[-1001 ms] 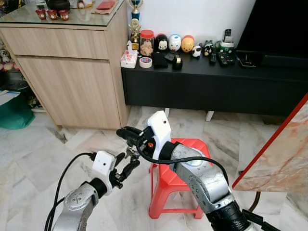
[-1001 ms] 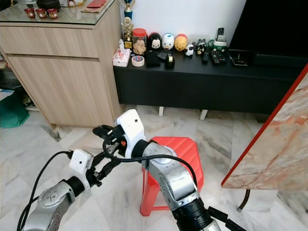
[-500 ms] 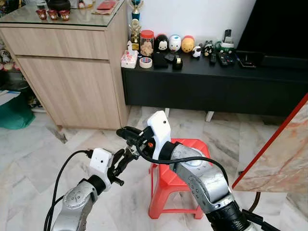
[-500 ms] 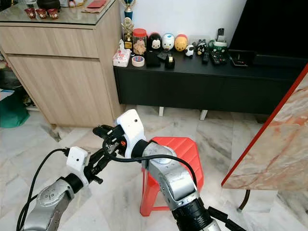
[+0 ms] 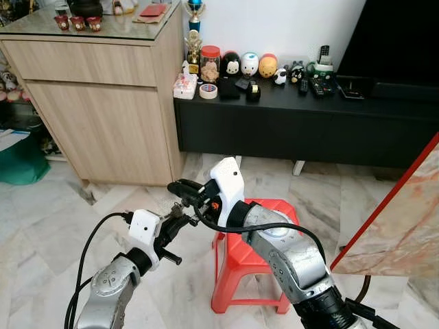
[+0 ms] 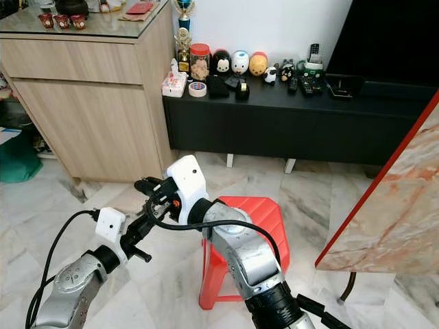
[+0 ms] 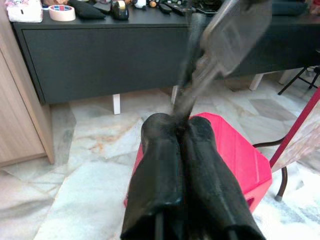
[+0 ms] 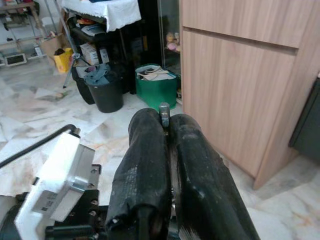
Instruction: Hang keys on a hook
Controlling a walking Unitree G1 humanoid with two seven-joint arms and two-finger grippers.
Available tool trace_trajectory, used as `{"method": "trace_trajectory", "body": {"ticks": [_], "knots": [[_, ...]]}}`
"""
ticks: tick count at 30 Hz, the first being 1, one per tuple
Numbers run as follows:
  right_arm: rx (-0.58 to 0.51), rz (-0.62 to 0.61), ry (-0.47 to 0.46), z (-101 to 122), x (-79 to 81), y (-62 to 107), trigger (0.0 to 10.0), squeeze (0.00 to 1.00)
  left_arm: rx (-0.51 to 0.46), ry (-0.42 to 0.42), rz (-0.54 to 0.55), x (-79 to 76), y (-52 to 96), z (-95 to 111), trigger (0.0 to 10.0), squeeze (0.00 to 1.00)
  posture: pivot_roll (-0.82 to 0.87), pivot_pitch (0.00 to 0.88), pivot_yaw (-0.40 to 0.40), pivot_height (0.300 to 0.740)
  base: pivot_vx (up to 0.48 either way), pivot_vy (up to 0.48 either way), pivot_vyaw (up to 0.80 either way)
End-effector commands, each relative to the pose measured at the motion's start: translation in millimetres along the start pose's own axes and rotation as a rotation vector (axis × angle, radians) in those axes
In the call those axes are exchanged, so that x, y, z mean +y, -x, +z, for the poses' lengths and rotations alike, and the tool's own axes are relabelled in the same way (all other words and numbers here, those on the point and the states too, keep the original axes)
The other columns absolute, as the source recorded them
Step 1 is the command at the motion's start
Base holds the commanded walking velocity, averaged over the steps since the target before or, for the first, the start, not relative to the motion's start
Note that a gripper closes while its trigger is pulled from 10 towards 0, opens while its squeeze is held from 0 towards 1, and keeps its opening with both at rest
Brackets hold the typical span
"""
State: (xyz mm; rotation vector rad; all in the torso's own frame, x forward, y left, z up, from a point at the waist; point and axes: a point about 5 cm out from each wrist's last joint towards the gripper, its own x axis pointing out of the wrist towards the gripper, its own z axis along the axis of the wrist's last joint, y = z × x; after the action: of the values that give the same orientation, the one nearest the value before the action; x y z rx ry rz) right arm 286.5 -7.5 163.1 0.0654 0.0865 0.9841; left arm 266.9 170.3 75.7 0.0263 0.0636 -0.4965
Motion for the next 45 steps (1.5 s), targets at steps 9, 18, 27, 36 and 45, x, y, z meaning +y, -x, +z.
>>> {"method": "trace_trajectory", "body": {"ticks": [9,18,27,36,45], "knots": [[-0.016,-0.134,0.004,3.4,-28.0,12.0,10.0,0.00,0.012,0.011,0.008,1.4,5.0,-5.1,0.0,0.00,0.04,0.000,-0.069,0.740,0.000,0.000,0.00],[-0.004,-0.224,0.008,1.6,-48.2,22.2,10.0,0.00,0.029,0.004,0.004,2.0,7.1,-7.3,0.0,0.00,0.05,0.000,-0.068,0.740,0.000,0.000,0.00],[0.019,-0.263,0.015,-3.7,-58.8,29.8,10.0,0.00,0.029,-0.001,0.010,2.6,7.3,-6.6,0.0,0.00,0.04,0.001,-0.066,0.740,0.000,0.000,0.00],[0.017,-0.253,0.015,-3.3,-57.4,27.5,10.0,0.00,0.038,-0.012,0.025,3.1,7.5,-6.7,4.8,0.00,0.05,0.011,-0.066,0.740,0.000,0.000,0.00],[0.003,-0.226,0.018,1.3,-52.3,21.8,10.0,0.00,0.041,-0.025,0.010,1.2,5.5,-6.7,10.0,1.00,0.05,0.011,-0.066,0.740,0.000,0.000,0.00]]}}
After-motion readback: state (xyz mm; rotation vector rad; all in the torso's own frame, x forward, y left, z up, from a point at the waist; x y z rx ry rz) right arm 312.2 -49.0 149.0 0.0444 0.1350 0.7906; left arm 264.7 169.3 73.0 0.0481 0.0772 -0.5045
